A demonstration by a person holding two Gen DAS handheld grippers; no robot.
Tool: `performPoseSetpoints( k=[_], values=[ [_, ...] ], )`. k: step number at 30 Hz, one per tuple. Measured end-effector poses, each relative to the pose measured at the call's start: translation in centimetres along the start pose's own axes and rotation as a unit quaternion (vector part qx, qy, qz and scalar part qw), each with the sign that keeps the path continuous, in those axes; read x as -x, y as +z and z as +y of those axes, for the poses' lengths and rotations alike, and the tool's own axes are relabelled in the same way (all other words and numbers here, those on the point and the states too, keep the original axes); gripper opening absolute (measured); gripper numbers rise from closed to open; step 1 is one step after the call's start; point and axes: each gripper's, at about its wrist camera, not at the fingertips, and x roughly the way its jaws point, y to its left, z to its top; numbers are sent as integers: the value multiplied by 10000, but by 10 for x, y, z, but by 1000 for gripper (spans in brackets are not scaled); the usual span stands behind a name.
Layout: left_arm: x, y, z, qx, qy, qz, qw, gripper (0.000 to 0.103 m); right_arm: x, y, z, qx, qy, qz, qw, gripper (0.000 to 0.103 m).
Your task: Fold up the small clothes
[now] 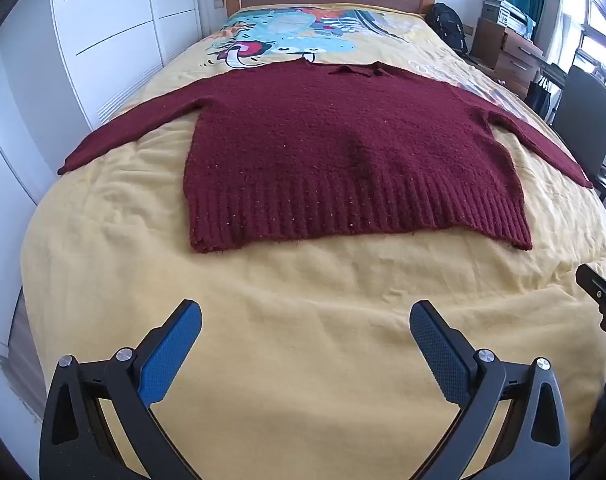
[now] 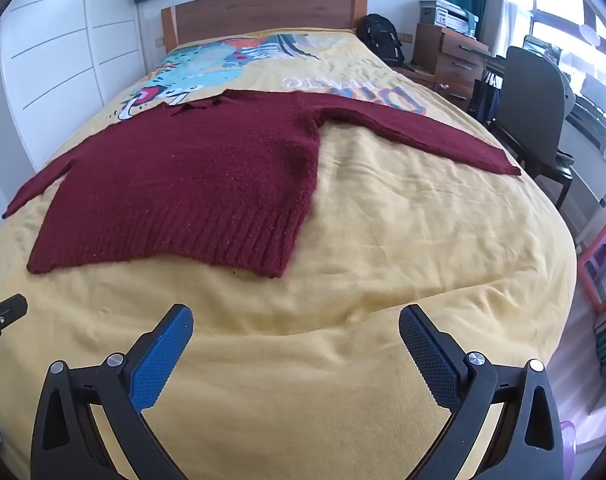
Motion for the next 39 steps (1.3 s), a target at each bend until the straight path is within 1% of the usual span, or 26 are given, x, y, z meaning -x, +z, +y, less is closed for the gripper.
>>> performPoseSetpoints(
  k=[19, 39],
  values=[
    [-5, -2, -5, 27, -19, 63, 10000, 102, -1, 0, -1, -8, 12, 15, 10000, 103],
    [-3, -2, -2, 19, -48, 69, 10000, 102, -3, 0, -1, 34, -5, 56, 10000, 103]
  ],
)
